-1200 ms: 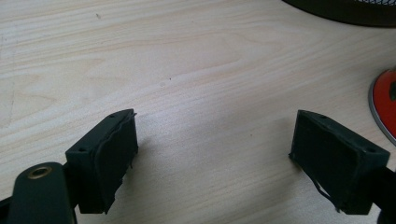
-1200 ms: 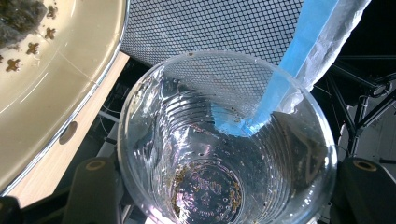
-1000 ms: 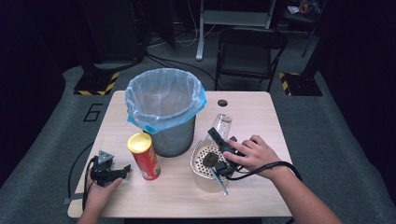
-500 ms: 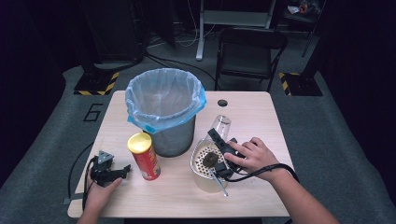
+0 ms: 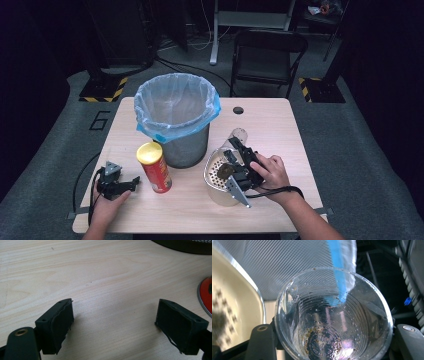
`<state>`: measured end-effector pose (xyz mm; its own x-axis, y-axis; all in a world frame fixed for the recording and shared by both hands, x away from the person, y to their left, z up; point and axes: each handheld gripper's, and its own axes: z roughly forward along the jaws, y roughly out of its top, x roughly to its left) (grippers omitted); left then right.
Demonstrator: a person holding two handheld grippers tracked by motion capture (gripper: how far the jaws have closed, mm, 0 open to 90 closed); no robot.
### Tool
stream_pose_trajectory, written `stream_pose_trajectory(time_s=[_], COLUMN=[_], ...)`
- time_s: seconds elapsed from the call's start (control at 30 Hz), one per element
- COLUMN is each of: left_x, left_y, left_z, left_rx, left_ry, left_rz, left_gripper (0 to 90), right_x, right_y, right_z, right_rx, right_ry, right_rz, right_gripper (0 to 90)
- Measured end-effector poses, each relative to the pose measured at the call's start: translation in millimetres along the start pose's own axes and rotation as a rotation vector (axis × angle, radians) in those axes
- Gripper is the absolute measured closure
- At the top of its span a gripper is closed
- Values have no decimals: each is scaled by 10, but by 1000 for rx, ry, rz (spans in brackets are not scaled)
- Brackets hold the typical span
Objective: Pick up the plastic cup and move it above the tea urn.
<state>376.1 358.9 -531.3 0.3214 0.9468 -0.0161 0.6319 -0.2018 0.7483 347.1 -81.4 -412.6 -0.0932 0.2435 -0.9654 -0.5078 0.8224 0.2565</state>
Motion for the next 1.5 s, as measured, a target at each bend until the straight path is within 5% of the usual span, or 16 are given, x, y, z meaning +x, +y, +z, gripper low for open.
stream_pose_trajectory(time_s=[0.2, 0.23, 0.27, 0.3, 0.33, 0.37, 0.47, 0.5, 0.57, 0.63, 0.67, 0.7, 0.97, 1.2, 1.23, 1.5], left_x=[0, 0, -1, 0, -1, 0, 0, 0, 0, -1, -1, -1, 0, -1, -5, -5], left_y=[0, 0, 0, 0, 0, 0, 0, 0, 0, 0, 0, 0, 1, 1, -3, -3], left_z=[0, 0, 1, 0, 0, 0, 0, 0, 0, 1, 1, 0, 2, 2, -1, -2], left_rx=[0, 0, 0, 0, 0, 0, 0, 0, 0, 1, 1, 2, 0, 0, 2, 2], left_ry=[0, 0, 0, 0, 0, 0, 0, 0, 0, -1, -1, -2, -1, -4, -5, -4], left_rz=[0, 0, -1, 0, 0, 0, 0, 0, 0, 1, 1, 1, 5, 4, 1, 0], left_gripper=[143, 143, 143, 143, 143, 143, 143, 143, 143, 141, 140, 139, 134, 130, 130, 131], right_x=[-103, -165, -165, -214, -214, -260, -296, -330, -340, -383, -383, -406, -598, -1068, -1234, -1654], right_y=[-55, -106, -106, -156, -156, -225, -291, -359, -386, -462, -462, -488, -464, -247, -158, 84], right_z=[15, 28, 28, 38, 38, 59, 78, 97, 103, 127, 127, 129, 142, 260, 329, 573], right_rx=[-12, -34, -34, -38, -38, -44, -36, -36, -41, -75, -75, -77, -87, -109, -113, -117], right_ry=[43, 85, 85, 127, 127, 166, 205, 270, 286, 341, 341, 368, 427, 443, 442, 451], right_rz=[338, 488, 488, 626, 626, 772, 899, 1062, 1101, 1242, 1242, 1301, 1317, 1270, 1249, 1218], right_gripper=[337, 336, 336, 336, 336, 335, 332, 331, 331, 332, 332, 332, 332, 338, 339, 338])
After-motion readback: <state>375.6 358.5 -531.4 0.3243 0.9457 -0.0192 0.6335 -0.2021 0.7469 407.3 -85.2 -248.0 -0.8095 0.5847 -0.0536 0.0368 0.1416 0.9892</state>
